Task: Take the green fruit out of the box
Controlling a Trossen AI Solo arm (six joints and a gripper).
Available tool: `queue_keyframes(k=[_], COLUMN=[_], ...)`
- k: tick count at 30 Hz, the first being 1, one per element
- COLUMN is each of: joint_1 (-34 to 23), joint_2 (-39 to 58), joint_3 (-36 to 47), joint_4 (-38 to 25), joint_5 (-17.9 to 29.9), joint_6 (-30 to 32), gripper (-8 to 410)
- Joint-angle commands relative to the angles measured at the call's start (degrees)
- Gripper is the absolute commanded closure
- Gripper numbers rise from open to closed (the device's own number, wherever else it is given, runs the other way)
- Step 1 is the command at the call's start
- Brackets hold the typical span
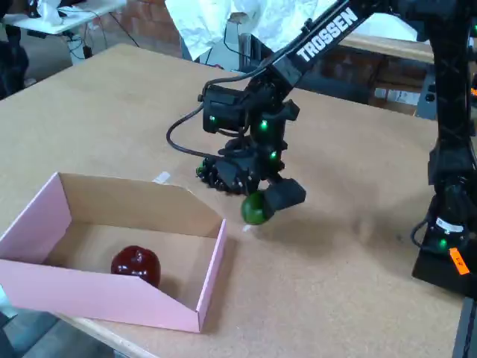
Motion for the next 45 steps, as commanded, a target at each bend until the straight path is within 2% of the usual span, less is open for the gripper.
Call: queue_keyframes(k=[1,15,28,32,40,45], joint_1=[-0.39,-0.74,-1.38,-1.55,-1.55,-1.55], joint_2=[0.59,0.76,0.76,0.76,0.76,0.76], joint_3=[-0.70,-2.43,-2.43,-2.43,-2.40,-2.40], joint_4=[1.62,4.92,4.70,4.61,4.68,4.74], joint_5=[-0.42,-0.37,-1.90,-1.99,-1.97,-1.95], joint_6=[1.16,1.55,2.21,2.86,3.96,4.28], gripper=[356,356,350,316,214,185])
